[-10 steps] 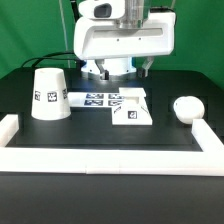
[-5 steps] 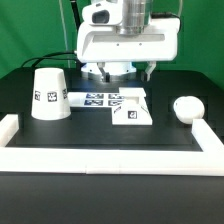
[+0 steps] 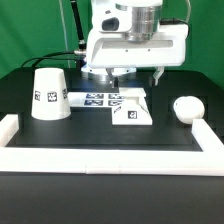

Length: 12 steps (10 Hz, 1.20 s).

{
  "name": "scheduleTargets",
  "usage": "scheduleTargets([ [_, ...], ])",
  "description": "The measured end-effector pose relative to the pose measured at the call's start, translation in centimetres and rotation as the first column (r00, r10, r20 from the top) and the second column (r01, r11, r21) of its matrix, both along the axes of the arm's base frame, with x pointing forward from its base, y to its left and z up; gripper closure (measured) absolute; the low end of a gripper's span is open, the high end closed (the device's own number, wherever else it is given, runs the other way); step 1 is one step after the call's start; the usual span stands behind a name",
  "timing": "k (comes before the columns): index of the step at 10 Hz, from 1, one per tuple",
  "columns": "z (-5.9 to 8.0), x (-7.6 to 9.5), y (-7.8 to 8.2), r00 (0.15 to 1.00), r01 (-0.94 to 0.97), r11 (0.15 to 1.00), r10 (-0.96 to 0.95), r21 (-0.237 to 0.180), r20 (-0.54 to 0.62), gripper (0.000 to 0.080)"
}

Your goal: Assemble lamp

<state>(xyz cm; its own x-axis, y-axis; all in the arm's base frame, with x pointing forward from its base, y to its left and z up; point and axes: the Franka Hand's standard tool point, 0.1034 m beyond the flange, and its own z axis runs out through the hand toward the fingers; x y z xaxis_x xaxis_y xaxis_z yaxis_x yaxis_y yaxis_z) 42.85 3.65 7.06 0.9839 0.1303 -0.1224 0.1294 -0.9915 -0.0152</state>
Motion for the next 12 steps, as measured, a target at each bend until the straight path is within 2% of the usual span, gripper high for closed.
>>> scheduleTargets([
  [2,-0.7,-0.3,0.0,1.0,-0.002,1.0,0.002,0.0,-0.009,0.01],
  [5,-1.0,-0.5,-0.1,1.0,-0.013,1.0,0.013,0.002,-0.007,0.01],
  [8,-2.3,-0.6,0.0,1.0,-0.015,1.0,0.015,0.005,-0.004,0.01],
  [11,-2.2,-0.5,-0.2,1.0,-0.02,1.0,0.02,0.005,-0.005,0.01],
  [12,-2.0,-0.3,-0.3,1.0,-0.024,1.0,0.024,0.006,0.001,0.0221],
])
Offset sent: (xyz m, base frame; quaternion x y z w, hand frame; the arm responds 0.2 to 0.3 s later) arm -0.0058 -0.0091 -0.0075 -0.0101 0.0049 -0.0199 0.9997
